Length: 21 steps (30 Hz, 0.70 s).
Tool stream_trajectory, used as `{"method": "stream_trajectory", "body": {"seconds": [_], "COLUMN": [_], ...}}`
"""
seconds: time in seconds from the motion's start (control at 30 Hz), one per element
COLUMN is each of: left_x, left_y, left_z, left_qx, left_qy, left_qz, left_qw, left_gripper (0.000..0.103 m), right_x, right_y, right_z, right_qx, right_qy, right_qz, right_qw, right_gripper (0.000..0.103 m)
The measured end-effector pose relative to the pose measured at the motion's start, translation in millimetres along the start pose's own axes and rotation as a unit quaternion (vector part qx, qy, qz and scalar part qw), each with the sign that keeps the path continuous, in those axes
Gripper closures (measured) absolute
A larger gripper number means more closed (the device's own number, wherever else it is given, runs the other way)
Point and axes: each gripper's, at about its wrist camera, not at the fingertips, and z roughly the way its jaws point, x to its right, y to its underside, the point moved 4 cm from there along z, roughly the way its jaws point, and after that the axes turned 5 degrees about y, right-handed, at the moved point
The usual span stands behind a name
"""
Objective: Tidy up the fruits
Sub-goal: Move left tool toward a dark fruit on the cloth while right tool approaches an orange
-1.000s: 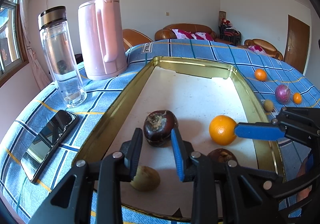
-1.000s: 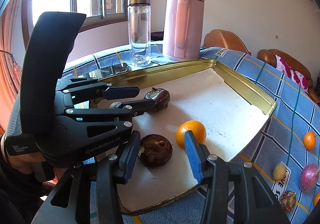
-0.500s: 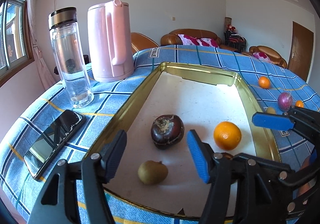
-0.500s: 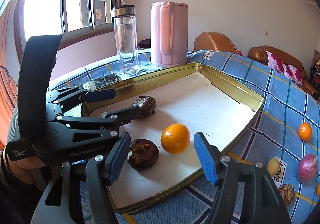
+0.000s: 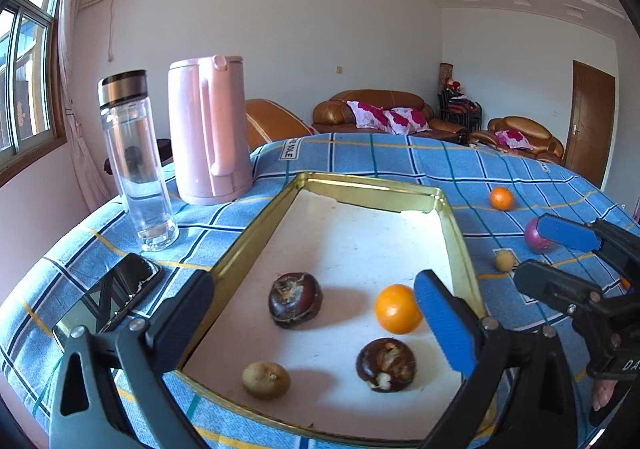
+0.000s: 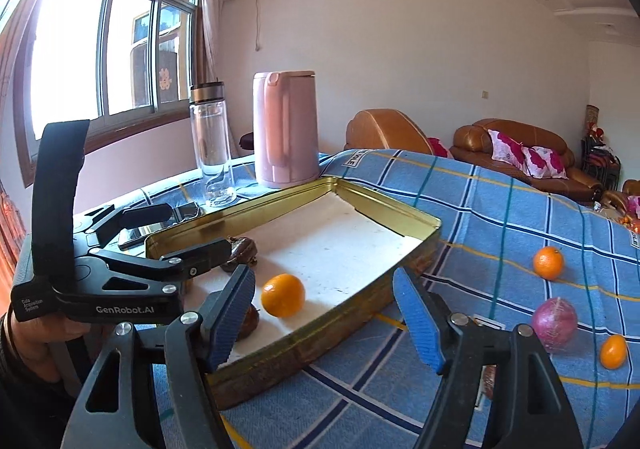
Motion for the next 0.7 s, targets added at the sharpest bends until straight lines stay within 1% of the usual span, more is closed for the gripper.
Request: {"method": "stream_trajectory", "body": {"seconds": [0.23,0.33,0.4,0.53,0.7], "left_x": [55.7,83.4,103.4,143.0,184.6], "left_y": [-14.5,-16.5,-16.0,-10.1,0.4], "left_z": [-6.2,-3.4,-1.1,11.0,28.1], "left_qx": [0.011,0.008,0.004,-0.015,-0.052], "left_qy": [0.038,0.058,0.073,0.107,0.145], "left_qz": [0.044,0.064,0.079,0.105,0.126], "left_qw": [0.9983,0.9963,0.9942,0.9886,0.9800], "left_gripper": [0.000,0.000,0.000,0.000,0.000], "right_x": [43.2,71.5,94.3,144.1,195.9], "right_y": [14.0,25.9,34.0,52.6,74.3], "right_z": [-30.1,-47.8,-60.7,-86.2,-116.7], "right_qx": [0.005,0.003,0.002,-0.010,-0.031], "right_qy": [0.050,0.082,0.102,0.159,0.237], "right_qz": [0.021,0.037,0.059,0.100,0.134], "right_qw": [0.998,0.996,0.993,0.982,0.962], "right_gripper": [0.028,0.028,0.028,0.028,0.028]}}
